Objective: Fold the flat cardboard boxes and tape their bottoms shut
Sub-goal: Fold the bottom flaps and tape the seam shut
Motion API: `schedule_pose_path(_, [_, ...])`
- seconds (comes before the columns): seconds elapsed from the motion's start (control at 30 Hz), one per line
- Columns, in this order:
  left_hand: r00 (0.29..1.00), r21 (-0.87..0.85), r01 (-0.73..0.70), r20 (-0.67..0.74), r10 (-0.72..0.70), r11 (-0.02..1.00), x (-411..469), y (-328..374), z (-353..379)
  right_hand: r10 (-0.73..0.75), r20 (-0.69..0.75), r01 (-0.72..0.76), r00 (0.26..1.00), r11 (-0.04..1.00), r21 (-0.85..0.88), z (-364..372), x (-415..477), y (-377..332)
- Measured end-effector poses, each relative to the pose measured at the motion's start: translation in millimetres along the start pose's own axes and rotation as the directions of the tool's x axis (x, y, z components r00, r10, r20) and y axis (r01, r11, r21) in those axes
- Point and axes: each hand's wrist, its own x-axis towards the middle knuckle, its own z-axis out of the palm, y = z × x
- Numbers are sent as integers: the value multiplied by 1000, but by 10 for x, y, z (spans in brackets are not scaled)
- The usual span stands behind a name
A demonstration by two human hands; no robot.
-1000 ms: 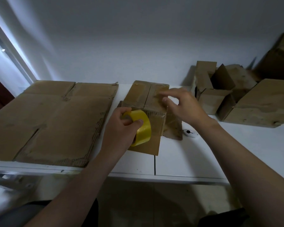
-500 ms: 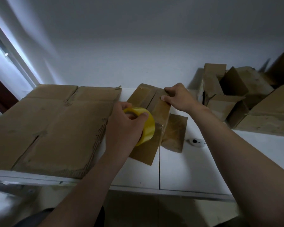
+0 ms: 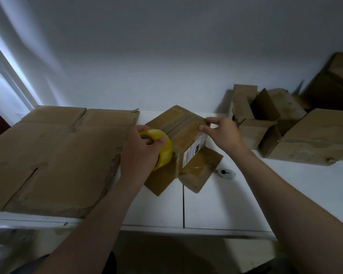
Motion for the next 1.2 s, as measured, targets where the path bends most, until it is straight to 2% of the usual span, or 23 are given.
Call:
schedule_pose_path(0.1, [998, -57, 35, 48, -33, 998, 2, 8, 20, -38, 21, 37, 999, 999, 28, -11, -138, 52])
schedule_pose_path(0.23, [993, -70, 10, 119, -2, 998, -3, 13, 56, -69, 83, 73, 994, 996, -51, -7, -311, 24])
schedule_pose_path(0.37, [988, -99, -5, 154, 21, 995, -31, 5, 51, -208, 144, 209, 967, 978, 10, 132, -556, -33])
schedule_pose_path(0.47, [982, -127, -2, 185, 26, 992, -97, 21, -15, -343, 80, 349, 936, 933, -83, 210, -584, 79])
schedule_pose_path(0.57, [975, -129, -18, 217, 46, 991, -218, 57, -131, -384, 34, 386, 923, 916, -108, 168, -532, 117])
schedule_pose_path(0.7, [948, -133, -29, 310, 69, 991, -355, 44, -254, -452, 58, 452, 890, 892, 18, 60, -598, -133])
schedule_pose_path(0.87, [918, -188, -118, 355, 179, 975, -568, 119, -289, -317, 276, 235, 907, 927, 293, -29, -717, -427])
schedule_pose_path(1.13, [888, -179, -167, 399, 227, 970, -646, 135, -277, -258, 238, 135, 936, 890, 434, 33, -817, -454])
schedule_pose_path(1.2, [882, -183, -172, 409, 234, 968, -643, 114, -242, -247, 225, 142, 942, 906, 399, 59, -812, -442])
